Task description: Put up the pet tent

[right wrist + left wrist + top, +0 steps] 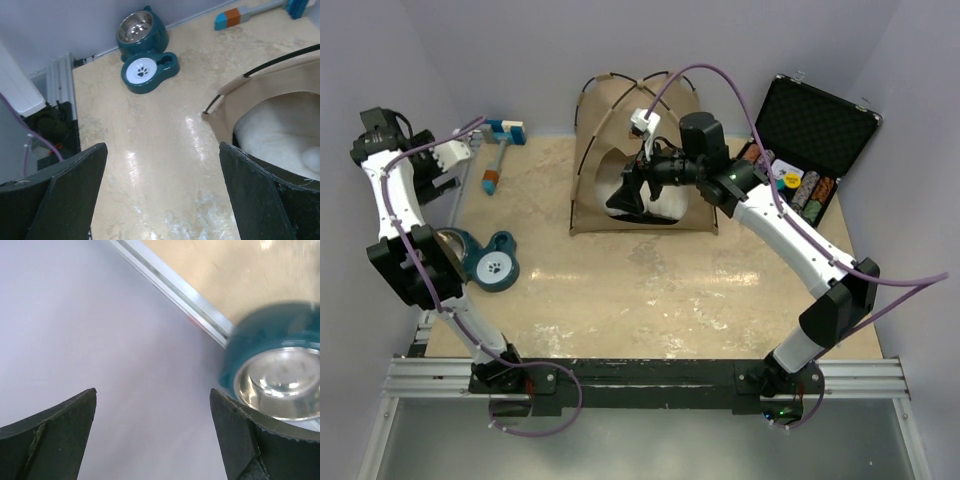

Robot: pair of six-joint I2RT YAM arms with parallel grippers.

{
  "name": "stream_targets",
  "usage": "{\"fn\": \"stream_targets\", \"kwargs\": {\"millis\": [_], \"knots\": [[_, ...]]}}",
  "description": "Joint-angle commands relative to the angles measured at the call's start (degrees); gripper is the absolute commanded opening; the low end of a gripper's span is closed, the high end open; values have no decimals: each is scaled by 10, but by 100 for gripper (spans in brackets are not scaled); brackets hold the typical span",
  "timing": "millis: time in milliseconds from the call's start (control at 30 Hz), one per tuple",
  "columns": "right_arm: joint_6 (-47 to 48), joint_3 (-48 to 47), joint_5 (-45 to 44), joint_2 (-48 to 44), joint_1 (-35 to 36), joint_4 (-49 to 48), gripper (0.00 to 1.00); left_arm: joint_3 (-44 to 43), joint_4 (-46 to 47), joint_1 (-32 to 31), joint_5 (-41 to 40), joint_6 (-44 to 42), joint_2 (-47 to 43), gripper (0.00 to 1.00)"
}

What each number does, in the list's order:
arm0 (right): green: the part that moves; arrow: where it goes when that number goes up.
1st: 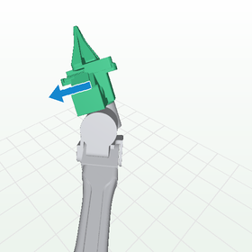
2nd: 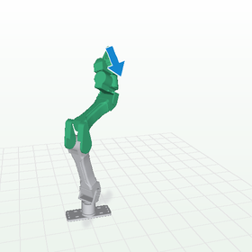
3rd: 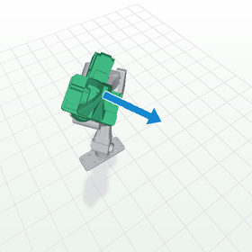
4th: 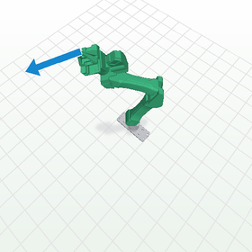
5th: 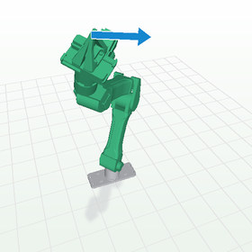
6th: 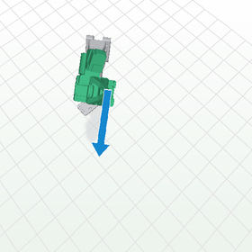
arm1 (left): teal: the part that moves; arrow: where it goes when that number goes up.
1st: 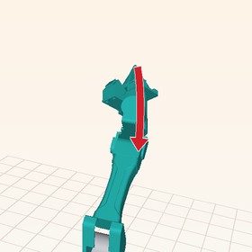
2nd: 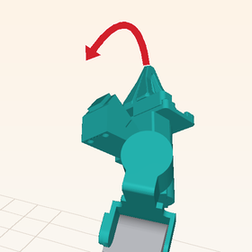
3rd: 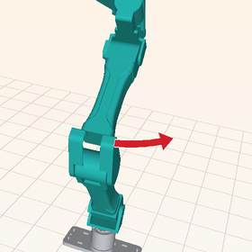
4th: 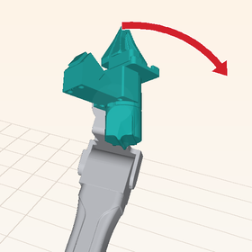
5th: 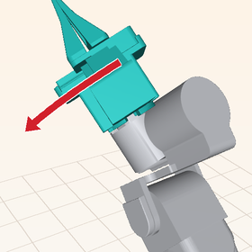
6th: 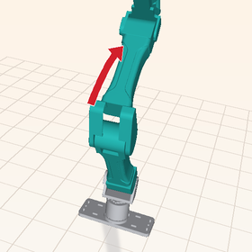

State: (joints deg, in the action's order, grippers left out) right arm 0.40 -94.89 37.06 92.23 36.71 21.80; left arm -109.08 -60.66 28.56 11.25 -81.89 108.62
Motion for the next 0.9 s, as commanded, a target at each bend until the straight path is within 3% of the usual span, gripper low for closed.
{"fn": "stream_targets", "kwargs": {"millis": [0,167,300,400,467,667,867], "knots": [[45,-50,-89,-27,-1,-9,98,-59,-43,-43,85,113,-66,99],[58,-56,-190,-42,-27,-36,99,-45,29,-128,104,294,-125,100],[20,-23,-218,-75,-100,-62,99,-27,91,-185,136,458,-161,100],[5,43,-265,-123,-156,-71,99,47,143,-212,128,575,-198,100],[9,89,-300,-166,-182,-72,99,145,195,-213,103,631,-240,100],[-21,245,-335,-308,-254,-84,98,356,275,-214,51,628,-350,100],[-40,298,-316,-381,-281,-84,98,395,283,-214,71,626,-401,100]]}}
